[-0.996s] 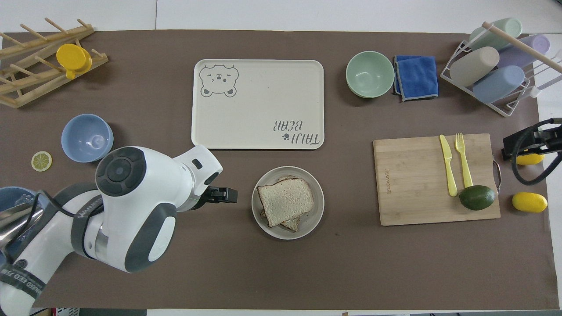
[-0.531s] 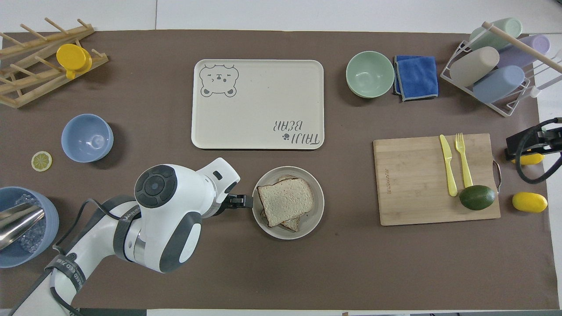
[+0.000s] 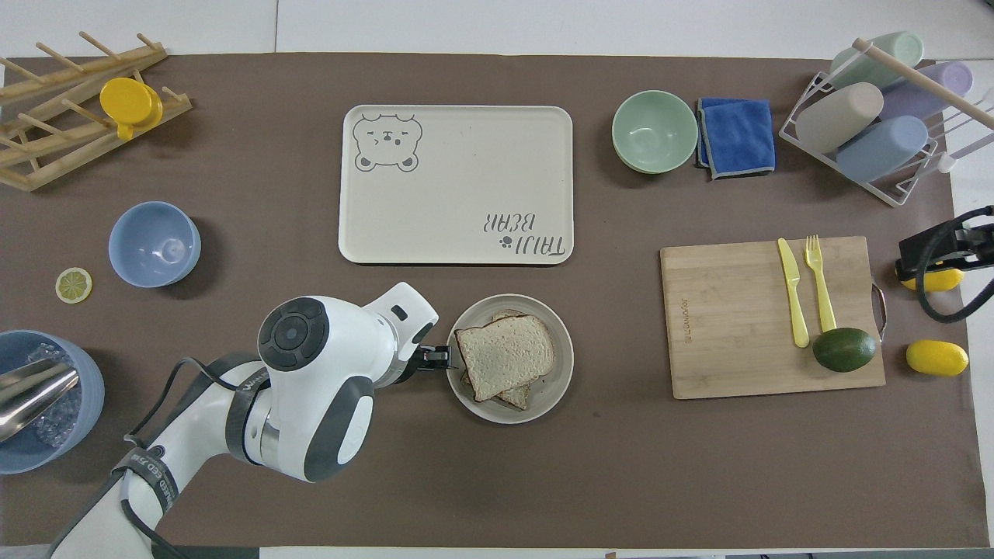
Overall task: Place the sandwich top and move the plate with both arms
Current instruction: 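Grip the grey plate rim with the left gripper, then slide the grey plate onto the bear tray with the left gripper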
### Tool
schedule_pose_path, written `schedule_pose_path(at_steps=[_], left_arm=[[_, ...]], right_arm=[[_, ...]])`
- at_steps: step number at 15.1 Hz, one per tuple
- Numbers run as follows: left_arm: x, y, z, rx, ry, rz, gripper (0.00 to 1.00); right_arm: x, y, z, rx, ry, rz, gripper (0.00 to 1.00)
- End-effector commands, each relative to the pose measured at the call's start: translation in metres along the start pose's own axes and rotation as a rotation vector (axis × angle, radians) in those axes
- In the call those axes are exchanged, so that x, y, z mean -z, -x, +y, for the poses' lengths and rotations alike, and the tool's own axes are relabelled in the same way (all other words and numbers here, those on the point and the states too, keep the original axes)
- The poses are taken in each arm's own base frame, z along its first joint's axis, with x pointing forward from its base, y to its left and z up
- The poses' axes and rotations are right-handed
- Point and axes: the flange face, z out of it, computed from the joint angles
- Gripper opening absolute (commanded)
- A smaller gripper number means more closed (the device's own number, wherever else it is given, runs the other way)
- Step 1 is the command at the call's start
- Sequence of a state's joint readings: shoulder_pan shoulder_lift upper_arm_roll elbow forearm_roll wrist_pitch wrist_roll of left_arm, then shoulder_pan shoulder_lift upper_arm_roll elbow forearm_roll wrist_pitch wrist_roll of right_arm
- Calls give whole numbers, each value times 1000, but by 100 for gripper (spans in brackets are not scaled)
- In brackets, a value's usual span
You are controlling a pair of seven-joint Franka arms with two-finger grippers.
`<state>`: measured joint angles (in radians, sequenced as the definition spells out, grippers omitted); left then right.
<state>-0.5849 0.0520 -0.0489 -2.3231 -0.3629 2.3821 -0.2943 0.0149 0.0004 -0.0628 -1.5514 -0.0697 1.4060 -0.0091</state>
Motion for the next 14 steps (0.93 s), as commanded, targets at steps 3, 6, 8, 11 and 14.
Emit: schedule_pose_path(at_steps=[3, 6, 8, 11, 14], left_arm=[[-12, 2, 7, 25, 29, 19, 66], [-14, 2, 11, 35, 44, 26, 60], [-14, 2, 11, 34, 44, 27, 53], [-14, 2, 12, 32, 45, 26, 39], [-14, 3, 13, 30, 45, 25, 26]], right_arm=[[0, 3, 4, 12, -13, 17, 100], [3, 2, 3, 19, -12, 35, 100], [2, 1, 4, 21, -11, 38, 100], [3, 1, 0, 29, -8, 39, 100], [3, 1, 0, 31, -10, 40, 100]])
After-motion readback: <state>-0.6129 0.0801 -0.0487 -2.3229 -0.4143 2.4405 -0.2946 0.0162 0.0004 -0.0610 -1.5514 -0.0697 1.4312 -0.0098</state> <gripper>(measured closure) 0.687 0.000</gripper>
